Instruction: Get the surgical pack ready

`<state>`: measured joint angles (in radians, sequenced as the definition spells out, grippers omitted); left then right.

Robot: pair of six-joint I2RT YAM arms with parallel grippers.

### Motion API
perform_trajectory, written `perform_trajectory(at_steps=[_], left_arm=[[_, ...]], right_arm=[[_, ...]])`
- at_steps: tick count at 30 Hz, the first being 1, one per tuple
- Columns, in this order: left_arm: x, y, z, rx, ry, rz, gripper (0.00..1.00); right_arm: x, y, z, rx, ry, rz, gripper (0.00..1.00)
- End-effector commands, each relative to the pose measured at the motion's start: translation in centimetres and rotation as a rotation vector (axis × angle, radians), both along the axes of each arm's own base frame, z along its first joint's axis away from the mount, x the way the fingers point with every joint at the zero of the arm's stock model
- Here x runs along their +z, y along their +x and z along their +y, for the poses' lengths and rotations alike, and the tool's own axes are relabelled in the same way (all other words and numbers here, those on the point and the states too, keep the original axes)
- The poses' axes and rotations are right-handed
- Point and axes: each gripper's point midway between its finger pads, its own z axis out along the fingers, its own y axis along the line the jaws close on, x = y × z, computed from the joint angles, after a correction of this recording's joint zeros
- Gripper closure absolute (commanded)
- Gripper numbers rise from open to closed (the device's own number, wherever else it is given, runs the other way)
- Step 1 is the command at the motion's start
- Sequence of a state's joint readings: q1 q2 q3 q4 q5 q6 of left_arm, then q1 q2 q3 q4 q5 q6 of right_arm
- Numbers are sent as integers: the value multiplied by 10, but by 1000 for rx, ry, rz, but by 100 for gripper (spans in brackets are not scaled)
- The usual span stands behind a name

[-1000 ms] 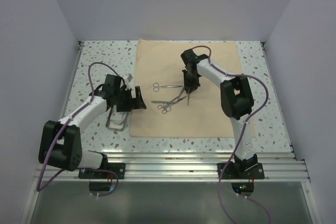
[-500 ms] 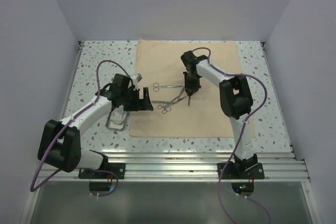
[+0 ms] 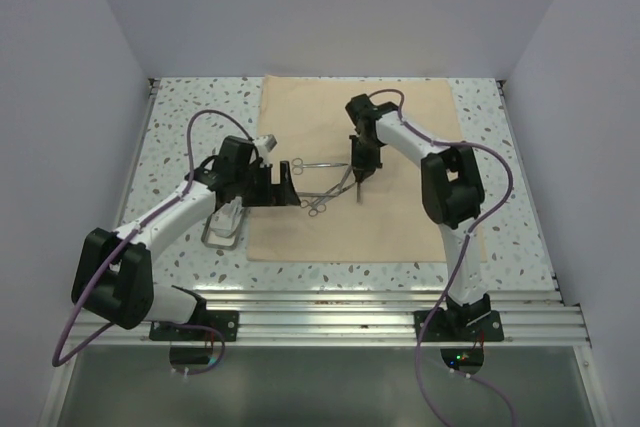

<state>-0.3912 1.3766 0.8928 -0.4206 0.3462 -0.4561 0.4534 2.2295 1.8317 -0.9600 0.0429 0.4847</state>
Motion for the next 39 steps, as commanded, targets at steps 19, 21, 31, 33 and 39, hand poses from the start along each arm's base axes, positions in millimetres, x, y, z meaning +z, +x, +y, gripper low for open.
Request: perform_trajectory(at_steps=[19, 21, 31, 33, 39], left_arm=[[56, 32, -56, 1, -311, -42, 31], [52, 29, -54, 2, -303, -31, 37], [37, 28, -50, -8, -248, -10, 85], [24, 24, -37, 14, -165, 41, 100], [2, 21, 58, 194, 295, 44, 100]], right_arm=[[142, -61, 143, -16, 703, -136, 100], [143, -62, 145, -14, 707, -136, 100], [138, -71, 159, 17, 714, -98, 100], [137, -69, 155, 13, 686, -100, 84], [129, -55, 127, -11, 511, -124, 53]])
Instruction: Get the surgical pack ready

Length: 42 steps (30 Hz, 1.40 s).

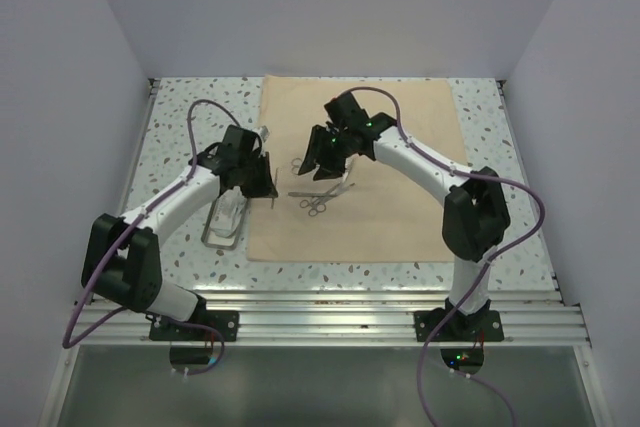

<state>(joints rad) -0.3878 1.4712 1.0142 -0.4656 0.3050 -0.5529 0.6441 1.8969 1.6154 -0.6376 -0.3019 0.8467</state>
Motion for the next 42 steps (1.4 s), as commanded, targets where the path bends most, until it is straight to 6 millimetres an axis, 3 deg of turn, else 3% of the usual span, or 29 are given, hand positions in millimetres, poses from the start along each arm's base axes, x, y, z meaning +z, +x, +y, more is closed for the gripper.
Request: perform_trajectory(at_steps=[1, 6, 8, 15, 20, 24, 25, 26, 28, 29, 33, 42], left_arm=[[-7, -2, 88, 126, 415, -15, 100], [-22, -19, 153, 179, 724, 27, 100], [-35, -24, 164, 171, 780, 80, 100], [-67, -25, 171, 98, 775, 185, 100], [-79, -24, 173, 79, 765, 223, 100], [-79, -25, 175, 88, 776, 227, 100], [-79, -26, 175, 88, 777, 231, 100], [-79, -25, 175, 90, 771, 229, 98], [-78, -25, 174, 96, 766, 229, 86], [-78, -25, 174, 98, 765, 228, 84], [-72, -25, 172, 111, 741, 213, 69], [-47, -18, 162, 141, 673, 166, 57]], right_arm=[[8, 15, -24, -29, -95, -33, 52], [-16, 17, -54, -62, -142, 41, 50], [-25, 13, -60, -64, -156, 66, 50], [-53, 3, -66, -79, -189, 164, 50], [-67, 4, -75, -240, -234, 225, 57], [-73, 33, -92, -313, -352, 126, 57], [-65, 47, -91, -300, -363, 77, 57], [-81, 48, -96, -286, -418, 109, 57], [-77, 63, -94, -255, -444, 59, 57], [-86, 68, -100, -259, -491, 53, 58], [-88, 87, -108, -242, -566, -13, 58], [-98, 108, -115, -242, -637, -69, 59]])
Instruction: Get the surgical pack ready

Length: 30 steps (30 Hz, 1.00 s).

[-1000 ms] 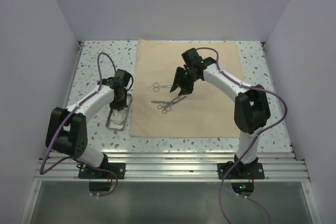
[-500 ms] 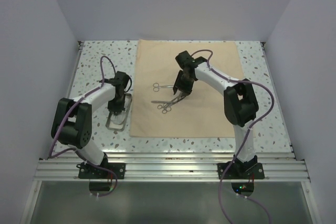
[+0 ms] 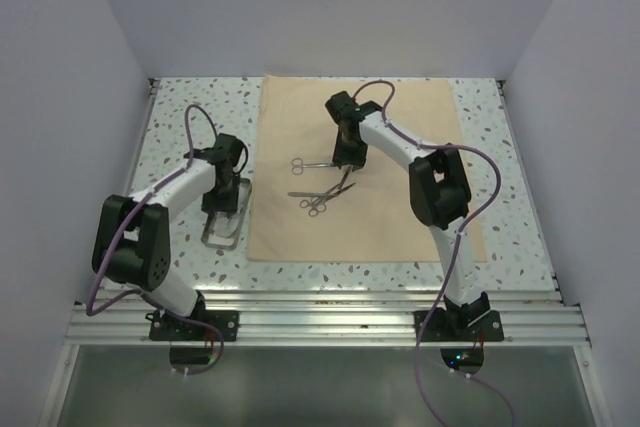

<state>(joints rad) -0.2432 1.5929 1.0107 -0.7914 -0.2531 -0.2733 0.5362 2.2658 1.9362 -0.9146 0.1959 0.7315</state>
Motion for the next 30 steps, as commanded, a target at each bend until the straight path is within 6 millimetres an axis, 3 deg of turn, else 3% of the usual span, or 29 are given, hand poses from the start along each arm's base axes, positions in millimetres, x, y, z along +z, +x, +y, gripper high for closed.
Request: perform_trajectory(at_steps=[1, 12, 17, 20, 21, 27, 29, 30], left_arm=[[24, 10, -8, 21, -59, -66, 56], [35, 9, -15, 40, -112, -101, 47], [63, 20, -28, 27, -185, -175, 45], [79, 31, -50, -22, -307, -233, 39], [82, 32, -64, -46, -379, -232, 39], [110, 52, -131, -143, -749, -334, 37], [116, 55, -147, -124, -850, -342, 36], [129, 61, -162, -165, -926, -378, 35]], right_arm=[[5, 16, -7, -2, -52, -48, 59], [-14, 23, -8, -35, -64, -28, 67], [-4, 23, -17, -65, -73, -35, 89], [26, 27, -21, -65, -59, -113, 96], [49, 29, -22, -52, -40, -163, 99], [81, 15, -9, 41, 74, -194, 100], [103, 6, 10, 80, 195, -223, 100], [96, -4, 13, 78, 226, -199, 100]])
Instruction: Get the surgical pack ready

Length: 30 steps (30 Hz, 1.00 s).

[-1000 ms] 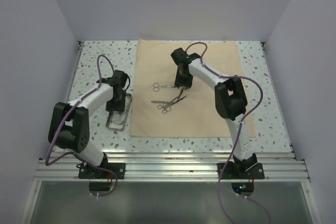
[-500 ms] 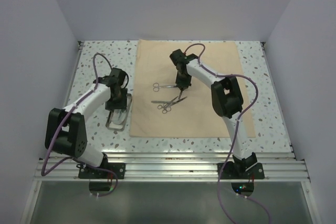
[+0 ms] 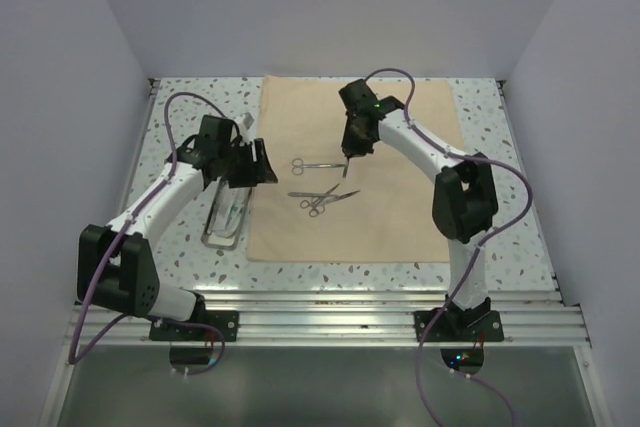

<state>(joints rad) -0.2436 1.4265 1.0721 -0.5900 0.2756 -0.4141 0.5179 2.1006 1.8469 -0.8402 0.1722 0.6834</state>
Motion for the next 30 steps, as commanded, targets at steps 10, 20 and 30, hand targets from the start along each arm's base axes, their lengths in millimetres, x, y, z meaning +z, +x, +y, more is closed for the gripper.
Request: perform_trajectory(at_steps=[10, 20, 30], left_arm=[[56, 25, -115, -161, -442, -123, 32], [38, 18, -136, -182, -477, -50, 36], [24, 25, -139, -189, -460, -5, 86]], right_arm=[[68, -48, 64, 89, 413, -45, 100], [73, -58, 84, 123, 469, -23, 100], [85, -67, 96, 147, 521, 0, 100]])
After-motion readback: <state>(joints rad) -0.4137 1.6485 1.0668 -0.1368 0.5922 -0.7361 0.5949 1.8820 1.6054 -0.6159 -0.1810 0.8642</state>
